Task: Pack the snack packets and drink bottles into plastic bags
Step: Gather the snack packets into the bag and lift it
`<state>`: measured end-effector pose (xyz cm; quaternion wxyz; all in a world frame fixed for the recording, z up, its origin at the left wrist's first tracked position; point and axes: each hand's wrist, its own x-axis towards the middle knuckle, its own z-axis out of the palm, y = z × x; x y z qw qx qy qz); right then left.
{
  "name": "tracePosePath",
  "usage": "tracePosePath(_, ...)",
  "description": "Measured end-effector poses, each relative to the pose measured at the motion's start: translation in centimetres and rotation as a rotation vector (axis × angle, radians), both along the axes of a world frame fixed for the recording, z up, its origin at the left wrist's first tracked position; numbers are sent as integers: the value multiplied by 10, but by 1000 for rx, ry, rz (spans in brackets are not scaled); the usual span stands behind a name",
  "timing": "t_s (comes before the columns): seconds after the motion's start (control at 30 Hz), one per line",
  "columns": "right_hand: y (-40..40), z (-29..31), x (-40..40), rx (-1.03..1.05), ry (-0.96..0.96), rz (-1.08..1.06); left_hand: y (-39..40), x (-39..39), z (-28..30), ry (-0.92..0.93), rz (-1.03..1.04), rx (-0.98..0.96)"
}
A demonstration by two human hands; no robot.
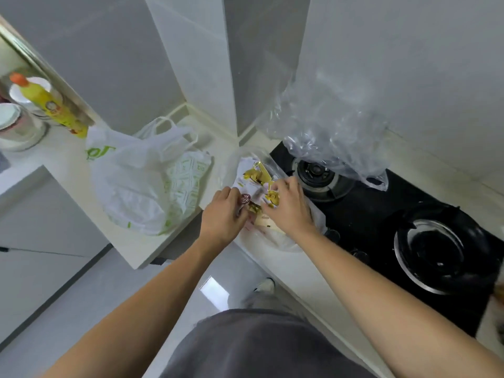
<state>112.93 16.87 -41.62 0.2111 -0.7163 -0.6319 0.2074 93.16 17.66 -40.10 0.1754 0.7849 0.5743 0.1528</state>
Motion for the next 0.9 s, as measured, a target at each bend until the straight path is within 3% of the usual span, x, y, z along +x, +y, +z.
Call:
tracePosePath(0.27, 50, -16, -13, -12, -118, -21, 78, 23, -14, -20, -84, -8)
tracePosePath(0.4, 49, -23, -16, -57, -215, -39, 96, 28, -33, 59, -177, -59)
tracePosePath(0.67, 33, -6, -35, -106, -146, -162, 107, -1, -31, 35, -381, -47)
tracePosePath(0.9, 6, 8, -53, -1, -119, -377, 113, -4, -12, 19, -598, 39)
